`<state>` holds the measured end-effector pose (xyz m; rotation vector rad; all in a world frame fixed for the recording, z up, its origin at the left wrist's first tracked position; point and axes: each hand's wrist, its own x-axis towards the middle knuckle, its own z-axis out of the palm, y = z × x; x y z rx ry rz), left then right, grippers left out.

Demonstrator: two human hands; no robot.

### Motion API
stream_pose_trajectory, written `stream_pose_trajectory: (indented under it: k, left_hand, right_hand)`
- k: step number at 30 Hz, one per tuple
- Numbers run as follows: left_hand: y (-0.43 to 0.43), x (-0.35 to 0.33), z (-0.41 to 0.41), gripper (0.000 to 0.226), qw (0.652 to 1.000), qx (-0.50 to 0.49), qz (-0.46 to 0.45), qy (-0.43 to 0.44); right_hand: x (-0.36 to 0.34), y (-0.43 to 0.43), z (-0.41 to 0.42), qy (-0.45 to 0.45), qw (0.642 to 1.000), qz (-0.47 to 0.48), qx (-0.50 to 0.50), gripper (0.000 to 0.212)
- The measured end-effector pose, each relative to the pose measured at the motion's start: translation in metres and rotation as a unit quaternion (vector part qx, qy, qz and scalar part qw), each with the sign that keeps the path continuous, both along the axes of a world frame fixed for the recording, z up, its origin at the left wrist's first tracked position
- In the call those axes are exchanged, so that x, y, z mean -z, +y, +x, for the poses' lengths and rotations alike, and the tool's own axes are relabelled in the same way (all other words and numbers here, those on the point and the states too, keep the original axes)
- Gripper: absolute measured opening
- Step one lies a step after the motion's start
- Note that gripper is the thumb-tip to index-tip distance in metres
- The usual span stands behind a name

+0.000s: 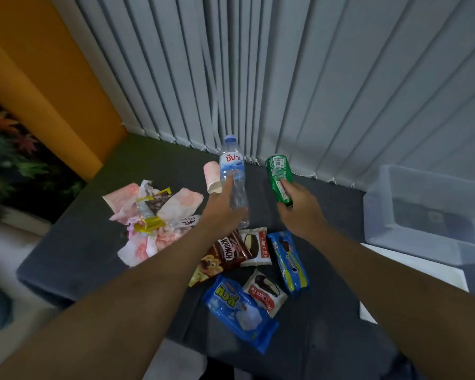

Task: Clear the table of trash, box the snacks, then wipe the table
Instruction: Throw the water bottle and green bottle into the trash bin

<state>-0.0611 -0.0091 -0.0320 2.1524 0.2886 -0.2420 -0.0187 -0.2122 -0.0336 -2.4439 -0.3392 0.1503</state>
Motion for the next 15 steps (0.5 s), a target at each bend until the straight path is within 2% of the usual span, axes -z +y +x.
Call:
stream_pose_trajectory:
  k: [6, 15]
  left_hand:
    - [0.023, -0.018, -0.055, 0.092, 0.996, -0.067, 0.039, -0.043]
    - [0.088, -0.032, -0.152, 0.092, 0.974, -0.199, 0.085, -0.061]
  right_hand:
    - [-0.025, 0.02, -0.02, -0.032, 0.995, 0.031, -0.09, 0.061]
    - [-0.042, 0.103, -0.065, -0.022, 0.978, 0.026, -0.204, 0.062]
